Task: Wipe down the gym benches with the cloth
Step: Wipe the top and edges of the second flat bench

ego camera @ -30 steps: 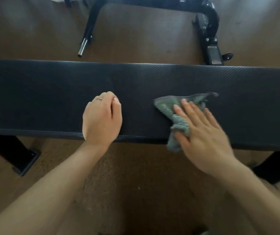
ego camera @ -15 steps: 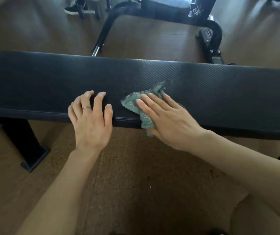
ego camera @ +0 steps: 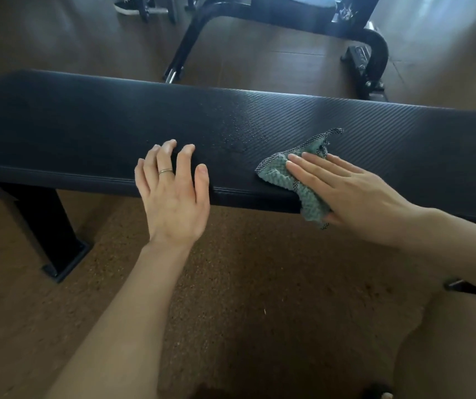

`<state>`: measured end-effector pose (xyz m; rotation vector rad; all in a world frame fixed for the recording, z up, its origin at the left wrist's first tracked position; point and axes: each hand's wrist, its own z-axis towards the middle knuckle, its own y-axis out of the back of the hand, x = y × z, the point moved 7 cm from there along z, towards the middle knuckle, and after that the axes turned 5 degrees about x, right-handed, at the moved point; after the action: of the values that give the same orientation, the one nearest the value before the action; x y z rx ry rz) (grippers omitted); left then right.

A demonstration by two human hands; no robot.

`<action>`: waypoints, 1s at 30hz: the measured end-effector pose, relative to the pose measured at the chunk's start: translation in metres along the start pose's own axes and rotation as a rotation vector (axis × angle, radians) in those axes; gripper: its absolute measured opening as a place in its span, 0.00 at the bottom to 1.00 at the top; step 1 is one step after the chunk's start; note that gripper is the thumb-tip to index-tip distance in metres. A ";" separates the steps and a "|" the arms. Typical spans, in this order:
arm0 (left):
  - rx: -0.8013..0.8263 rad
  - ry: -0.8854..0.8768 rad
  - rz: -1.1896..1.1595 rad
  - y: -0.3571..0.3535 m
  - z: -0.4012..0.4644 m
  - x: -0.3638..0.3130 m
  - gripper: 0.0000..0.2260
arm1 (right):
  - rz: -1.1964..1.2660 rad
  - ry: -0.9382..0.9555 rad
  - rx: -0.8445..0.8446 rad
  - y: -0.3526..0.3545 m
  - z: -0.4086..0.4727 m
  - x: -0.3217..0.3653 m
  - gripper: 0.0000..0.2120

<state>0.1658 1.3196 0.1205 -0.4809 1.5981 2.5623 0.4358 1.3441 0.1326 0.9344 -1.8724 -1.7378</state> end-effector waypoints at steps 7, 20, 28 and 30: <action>-0.051 0.008 -0.106 0.004 0.001 0.004 0.20 | 0.038 0.177 -0.070 0.027 0.098 0.077 0.40; -0.074 0.143 -0.015 0.033 0.047 0.061 0.21 | 0.065 -0.050 -0.041 -0.001 0.005 0.017 0.41; 0.141 0.138 0.005 0.015 0.102 0.081 0.22 | 0.061 0.095 -0.032 0.026 0.119 0.094 0.37; 0.192 0.175 -0.053 0.012 0.101 0.085 0.20 | 0.081 0.084 -0.029 0.029 0.123 0.100 0.37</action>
<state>0.0604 1.3964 0.1457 -0.7340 1.8373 2.3540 0.2750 1.3590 0.1311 0.8937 -1.8018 -1.6491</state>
